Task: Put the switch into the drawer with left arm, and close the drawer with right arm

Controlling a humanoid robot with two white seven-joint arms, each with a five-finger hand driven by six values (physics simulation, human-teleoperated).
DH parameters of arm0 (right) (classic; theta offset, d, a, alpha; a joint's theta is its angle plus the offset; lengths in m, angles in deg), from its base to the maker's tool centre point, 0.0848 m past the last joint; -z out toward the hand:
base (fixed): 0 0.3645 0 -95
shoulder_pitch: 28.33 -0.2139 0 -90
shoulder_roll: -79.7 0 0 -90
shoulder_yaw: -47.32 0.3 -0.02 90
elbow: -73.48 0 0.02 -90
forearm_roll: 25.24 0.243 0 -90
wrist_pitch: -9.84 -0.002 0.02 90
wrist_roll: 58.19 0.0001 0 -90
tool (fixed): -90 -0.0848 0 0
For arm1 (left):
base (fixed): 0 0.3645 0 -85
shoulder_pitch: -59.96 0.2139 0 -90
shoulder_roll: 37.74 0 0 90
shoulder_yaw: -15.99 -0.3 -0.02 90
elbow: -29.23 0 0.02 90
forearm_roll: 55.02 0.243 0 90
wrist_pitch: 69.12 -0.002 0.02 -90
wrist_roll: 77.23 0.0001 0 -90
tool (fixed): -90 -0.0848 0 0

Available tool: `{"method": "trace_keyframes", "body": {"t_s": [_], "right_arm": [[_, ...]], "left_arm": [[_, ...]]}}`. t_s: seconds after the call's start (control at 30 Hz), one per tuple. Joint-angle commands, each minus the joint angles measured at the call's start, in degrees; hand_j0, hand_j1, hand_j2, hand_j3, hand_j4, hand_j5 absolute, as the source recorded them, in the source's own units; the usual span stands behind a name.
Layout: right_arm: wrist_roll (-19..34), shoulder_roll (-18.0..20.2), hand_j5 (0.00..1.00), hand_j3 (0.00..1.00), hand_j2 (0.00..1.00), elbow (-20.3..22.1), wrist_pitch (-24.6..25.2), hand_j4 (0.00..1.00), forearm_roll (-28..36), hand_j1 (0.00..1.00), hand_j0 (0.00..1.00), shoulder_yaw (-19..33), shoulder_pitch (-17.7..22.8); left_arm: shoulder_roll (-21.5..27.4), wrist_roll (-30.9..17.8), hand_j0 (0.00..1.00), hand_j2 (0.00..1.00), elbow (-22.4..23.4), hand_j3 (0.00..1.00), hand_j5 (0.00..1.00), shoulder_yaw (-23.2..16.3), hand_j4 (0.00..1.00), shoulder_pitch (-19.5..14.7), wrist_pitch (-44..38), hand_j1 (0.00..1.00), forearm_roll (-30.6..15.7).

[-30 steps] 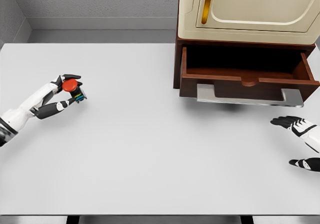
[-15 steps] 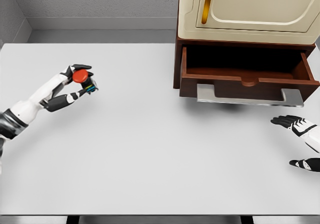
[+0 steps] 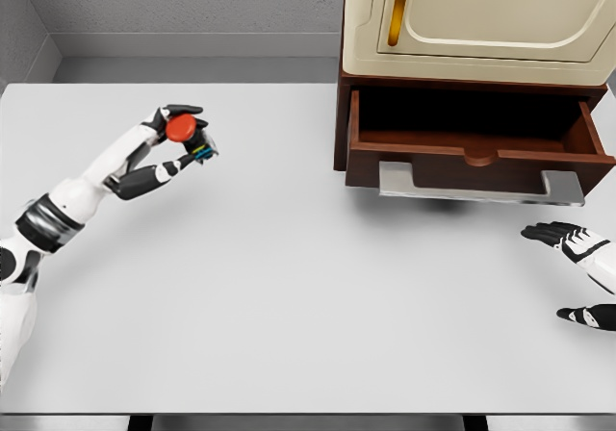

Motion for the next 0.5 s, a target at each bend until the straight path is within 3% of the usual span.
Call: {"method": "trace_keyframes", "body": {"t_s": [0.0, 0.47], "right_arm": [[0.0, 0.1, 1.00, 1.00, 1.00, 0.0, 0.0, 1.00, 0.4, 1.00, 1.00, 0.0, 0.0], [0.0, 0.1, 1.00, 1.00, 1.00, 0.0, 0.0, 1.00, 0.4, 1.00, 1.00, 0.1, 0.0]], "left_arm": [[-1.1, 0.1, 0.46, 0.46, -0.2, 0.46, 0.46, -0.5, 0.46, -0.1, -0.2, 0.46, -0.5], [-5.9, 0.1, 0.45, 0.45, -0.7, 0.45, 0.45, -2.1, 0.45, -3.4, -0.2, 0.45, -0.2]]}}
